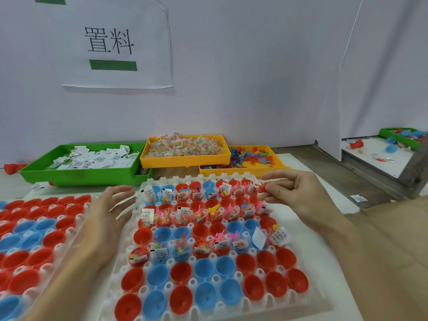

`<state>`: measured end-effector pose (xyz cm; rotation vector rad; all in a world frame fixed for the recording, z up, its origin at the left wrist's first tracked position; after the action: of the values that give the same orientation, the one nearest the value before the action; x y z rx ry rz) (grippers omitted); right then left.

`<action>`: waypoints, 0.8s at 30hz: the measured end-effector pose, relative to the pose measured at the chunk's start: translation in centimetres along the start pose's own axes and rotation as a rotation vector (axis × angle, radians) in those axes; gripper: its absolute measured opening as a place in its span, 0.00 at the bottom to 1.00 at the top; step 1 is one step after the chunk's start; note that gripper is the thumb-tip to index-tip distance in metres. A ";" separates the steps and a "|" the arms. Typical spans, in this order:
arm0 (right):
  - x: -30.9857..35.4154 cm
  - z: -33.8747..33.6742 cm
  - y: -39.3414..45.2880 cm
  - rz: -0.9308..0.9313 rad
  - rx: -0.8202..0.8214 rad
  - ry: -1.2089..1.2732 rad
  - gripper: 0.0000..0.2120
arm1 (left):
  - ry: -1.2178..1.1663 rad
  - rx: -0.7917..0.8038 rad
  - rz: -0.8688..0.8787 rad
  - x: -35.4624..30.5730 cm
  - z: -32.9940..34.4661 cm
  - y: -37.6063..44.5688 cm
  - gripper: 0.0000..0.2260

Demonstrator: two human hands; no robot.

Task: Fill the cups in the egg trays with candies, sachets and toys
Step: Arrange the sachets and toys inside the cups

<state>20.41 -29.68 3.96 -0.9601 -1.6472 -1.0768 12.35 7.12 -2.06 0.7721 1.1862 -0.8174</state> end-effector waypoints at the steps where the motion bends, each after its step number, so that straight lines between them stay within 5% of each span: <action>1: 0.3 0.0 -0.2 -0.003 0.003 0.012 0.07 | -0.001 0.001 0.002 0.0 0.0 0.0 0.16; 10: 1.9 -0.1 -1.5 -0.067 0.130 -0.094 0.09 | 0.001 0.025 0.004 0.1 0.1 0.1 0.17; 16: 2.0 1.1 -3.1 0.039 0.399 -0.172 0.05 | -0.003 0.026 0.010 0.1 0.0 0.1 0.17; 24: 1.6 0.4 -3.9 0.121 0.491 -0.272 0.05 | 0.006 0.025 0.009 0.1 0.0 0.1 0.17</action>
<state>16.29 -30.29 4.50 -0.8857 -1.9238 -0.4354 12.48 7.18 -2.16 0.8004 1.1786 -0.8248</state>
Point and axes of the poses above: each hand's wrist, its own y-axis towards the middle knuckle, its own z-axis out of the palm, x = y × z, the point moved 9 cm from there along y, towards the middle knuckle, and after that the axes turned 2 degrees about x, right-handed, at the moved point
